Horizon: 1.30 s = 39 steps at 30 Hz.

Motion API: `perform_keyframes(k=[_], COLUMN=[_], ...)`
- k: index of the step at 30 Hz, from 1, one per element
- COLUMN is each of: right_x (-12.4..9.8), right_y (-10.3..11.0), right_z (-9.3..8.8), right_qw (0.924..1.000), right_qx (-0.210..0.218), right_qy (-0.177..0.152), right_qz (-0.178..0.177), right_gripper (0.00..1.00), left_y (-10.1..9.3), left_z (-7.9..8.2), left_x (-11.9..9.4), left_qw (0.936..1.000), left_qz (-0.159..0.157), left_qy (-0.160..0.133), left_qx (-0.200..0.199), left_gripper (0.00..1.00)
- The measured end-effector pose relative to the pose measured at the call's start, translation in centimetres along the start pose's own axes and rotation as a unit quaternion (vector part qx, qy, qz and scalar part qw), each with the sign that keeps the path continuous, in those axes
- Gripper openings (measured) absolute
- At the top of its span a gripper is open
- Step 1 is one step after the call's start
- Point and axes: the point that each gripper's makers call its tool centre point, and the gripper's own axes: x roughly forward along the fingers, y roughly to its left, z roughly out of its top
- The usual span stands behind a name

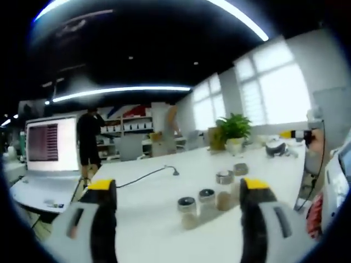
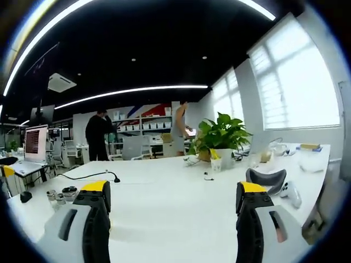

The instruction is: Rotate the seasoning bottle until the label or dispensing opening points toward the visible target arrow and the bottle remains upright within the marked orientation range

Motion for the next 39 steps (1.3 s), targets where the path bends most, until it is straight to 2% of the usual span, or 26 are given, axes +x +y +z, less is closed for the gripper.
perform_keyframes(k=[9, 16, 21, 24, 30, 39], right_x=[0.7, 0.6, 0.6, 0.5, 0.6, 0.7], right_y=[0.5, 0.6, 0.6, 0.9, 1.0, 1.8], right_z=[-0.2, -0.3, 0.1, 0.8, 1.0, 1.2], right_qw=[0.9999, 0.9999, 0.9999, 0.9996, 0.9995, 0.9988], right_qx=[-0.003, -0.002, -0.010, -0.004, -0.005, -0.008], right_qy=[0.006, 0.007, -0.002, -0.020, -0.027, -0.031], right_qz=[0.012, 0.010, 0.009, 0.019, 0.019, 0.036], right_gripper=[0.99, 0.99, 0.99, 0.99, 0.99, 0.99], left_y=[1.9, 3.1, 4.6, 5.3, 6.4, 6.9], left_z=[0.3, -0.1, -0.1, -0.1, 0.2, 0.1], left_x=[-0.1, 0.0, -0.5, -0.8, -1.5, -1.8], left_qw=[0.9988, 0.9978, 0.9951, 0.9934, 0.9897, 0.9873], left_qz=[0.048, 0.066, 0.099, 0.114, 0.143, 0.158], left_qy=[-0.006, 0.000, -0.001, 0.001, 0.001, 0.002], left_qx=[0.010, 0.003, -0.001, 0.006, 0.011, 0.010], left_gripper=[0.98, 0.97, 0.98, 0.99, 1.00, 1.00])
